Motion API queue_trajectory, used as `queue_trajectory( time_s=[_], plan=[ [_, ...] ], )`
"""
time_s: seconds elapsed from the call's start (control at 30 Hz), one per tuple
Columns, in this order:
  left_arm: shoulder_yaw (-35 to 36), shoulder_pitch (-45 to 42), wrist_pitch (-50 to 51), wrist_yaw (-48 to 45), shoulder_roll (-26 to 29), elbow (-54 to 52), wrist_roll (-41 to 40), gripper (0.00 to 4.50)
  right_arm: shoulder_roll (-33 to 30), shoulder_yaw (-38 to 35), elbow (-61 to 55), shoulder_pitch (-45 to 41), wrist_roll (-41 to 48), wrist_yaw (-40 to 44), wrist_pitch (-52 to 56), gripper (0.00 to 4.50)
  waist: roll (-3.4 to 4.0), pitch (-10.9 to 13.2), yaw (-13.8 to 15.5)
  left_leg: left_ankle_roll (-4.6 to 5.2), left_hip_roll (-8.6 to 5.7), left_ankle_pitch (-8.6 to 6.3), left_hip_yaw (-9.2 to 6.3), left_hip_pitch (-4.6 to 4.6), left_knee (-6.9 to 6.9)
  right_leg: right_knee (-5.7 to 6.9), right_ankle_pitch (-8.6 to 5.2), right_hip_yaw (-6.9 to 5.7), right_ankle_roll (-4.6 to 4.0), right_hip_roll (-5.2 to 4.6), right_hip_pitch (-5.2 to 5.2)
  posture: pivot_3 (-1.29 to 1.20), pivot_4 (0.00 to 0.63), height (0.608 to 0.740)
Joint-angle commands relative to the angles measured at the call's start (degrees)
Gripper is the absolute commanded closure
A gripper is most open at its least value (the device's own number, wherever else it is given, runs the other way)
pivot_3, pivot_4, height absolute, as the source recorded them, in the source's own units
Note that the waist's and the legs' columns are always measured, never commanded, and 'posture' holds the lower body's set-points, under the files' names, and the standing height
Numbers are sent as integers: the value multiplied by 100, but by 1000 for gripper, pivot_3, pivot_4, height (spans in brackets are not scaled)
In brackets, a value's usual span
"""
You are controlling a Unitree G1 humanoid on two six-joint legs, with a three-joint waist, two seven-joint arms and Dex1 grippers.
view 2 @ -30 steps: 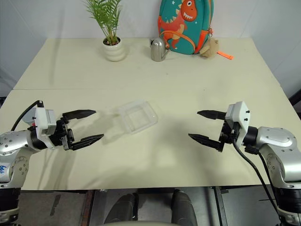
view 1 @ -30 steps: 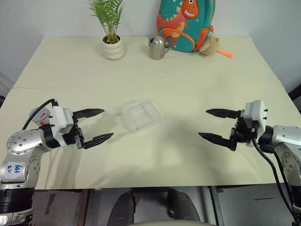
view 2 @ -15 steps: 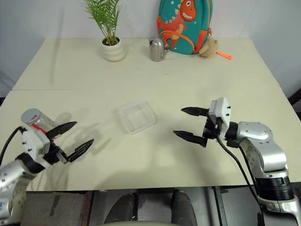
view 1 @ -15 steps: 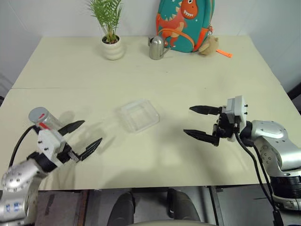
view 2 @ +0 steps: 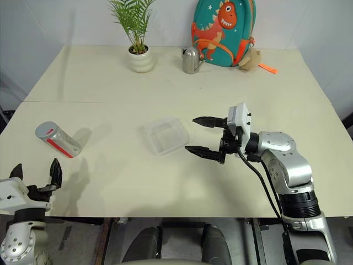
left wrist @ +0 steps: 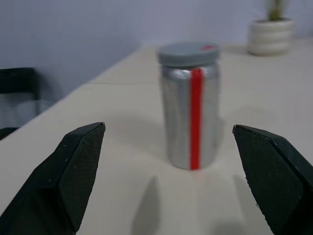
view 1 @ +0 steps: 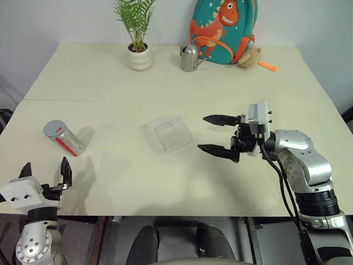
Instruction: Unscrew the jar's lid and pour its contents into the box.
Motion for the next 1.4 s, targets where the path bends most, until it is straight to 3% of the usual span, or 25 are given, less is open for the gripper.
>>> queue_trajectory(
  time_s=[0.03,0.63,1.07,1.4],
  plan=[
    [19,-377,-54,420,87,253,222,38,30,-17,-227,2,-26,-114,24,0,0,0,-9,0,0,0,1,-1,-1,0,0,1,1,1,-2,0,150,740],
    [-495,-1623,-202,555,670,1378,552,38,338,301,-910,-200,264,-457,843,0,-1,-1,-27,-17,15,-13,8,0,-11,13,13,2,23,18,-18,0,150,740],
    [-824,-1224,-124,1218,55,766,933,38,338,245,-1011,-178,348,-568,1007,0,-1,-1,-26,-20,24,-22,14,-1,-11,8,12,3,23,23,-20,0,150,740],
    [-1073,-2065,410,2104,-335,698,1189,38,377,315,-942,-218,367,-466,1020,0,-2,-1,-11,-20,25,-21,16,-3,-7,9,12,3,23,25,-19,0,150,740]
  ],
)
